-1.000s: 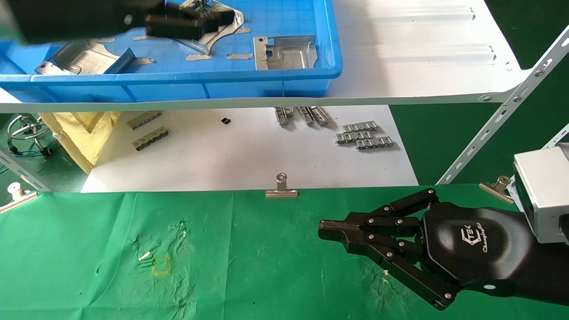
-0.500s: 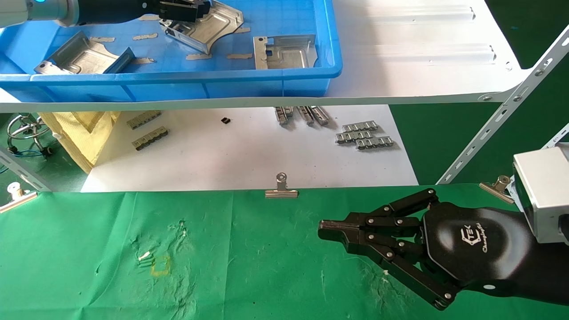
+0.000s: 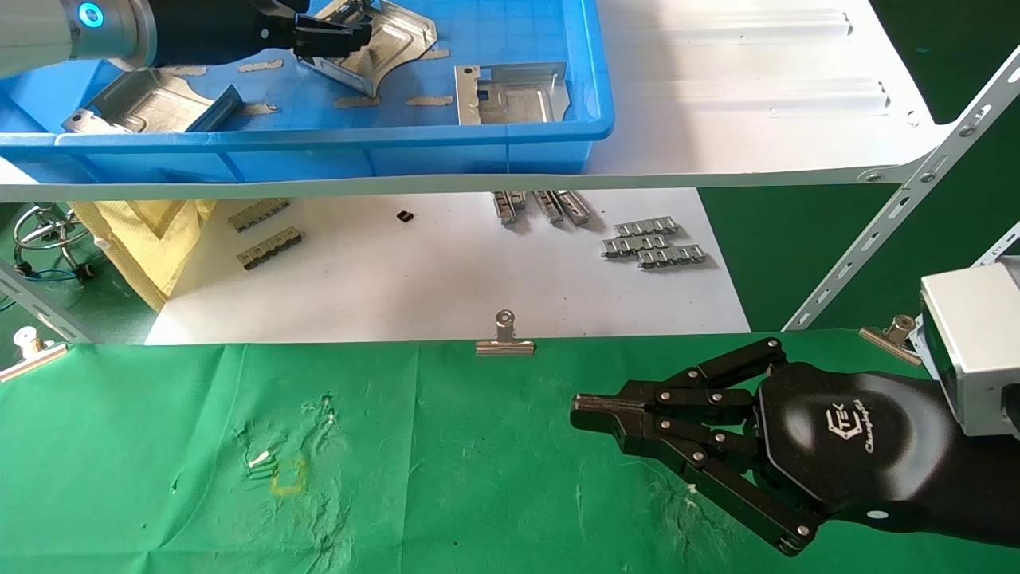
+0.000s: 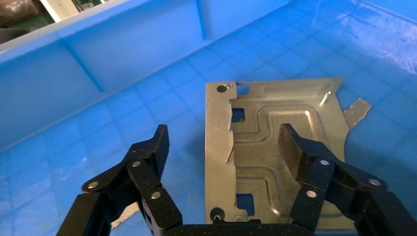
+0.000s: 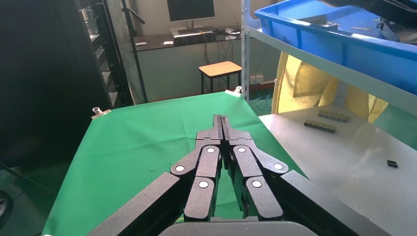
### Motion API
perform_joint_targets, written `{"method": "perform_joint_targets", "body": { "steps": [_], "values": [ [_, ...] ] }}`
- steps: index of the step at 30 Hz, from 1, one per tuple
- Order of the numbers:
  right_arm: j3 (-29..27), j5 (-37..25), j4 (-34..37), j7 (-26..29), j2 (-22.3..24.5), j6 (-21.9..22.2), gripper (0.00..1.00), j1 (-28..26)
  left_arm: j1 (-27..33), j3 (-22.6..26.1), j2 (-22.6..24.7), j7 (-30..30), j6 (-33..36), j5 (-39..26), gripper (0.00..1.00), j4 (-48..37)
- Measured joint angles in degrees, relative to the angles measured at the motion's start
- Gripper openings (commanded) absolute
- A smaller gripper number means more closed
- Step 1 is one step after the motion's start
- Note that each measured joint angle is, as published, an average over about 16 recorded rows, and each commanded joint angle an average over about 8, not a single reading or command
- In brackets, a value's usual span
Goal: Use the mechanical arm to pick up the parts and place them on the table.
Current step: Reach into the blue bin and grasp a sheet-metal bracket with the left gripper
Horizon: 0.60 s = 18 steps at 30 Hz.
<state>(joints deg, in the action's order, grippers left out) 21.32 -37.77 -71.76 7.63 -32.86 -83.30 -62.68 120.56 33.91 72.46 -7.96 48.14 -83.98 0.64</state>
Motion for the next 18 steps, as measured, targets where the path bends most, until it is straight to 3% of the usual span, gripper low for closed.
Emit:
{"method": "perform_joint_targets", "body": {
  "steps": [18],
  "values": [
    [0.0,0.0,0.0,0.0,0.0,0.0,0.00,0.0,-0.2,-0.5,-0.1,1.0,-2.1,0.7,0.00,-0.2]
  ]
}}
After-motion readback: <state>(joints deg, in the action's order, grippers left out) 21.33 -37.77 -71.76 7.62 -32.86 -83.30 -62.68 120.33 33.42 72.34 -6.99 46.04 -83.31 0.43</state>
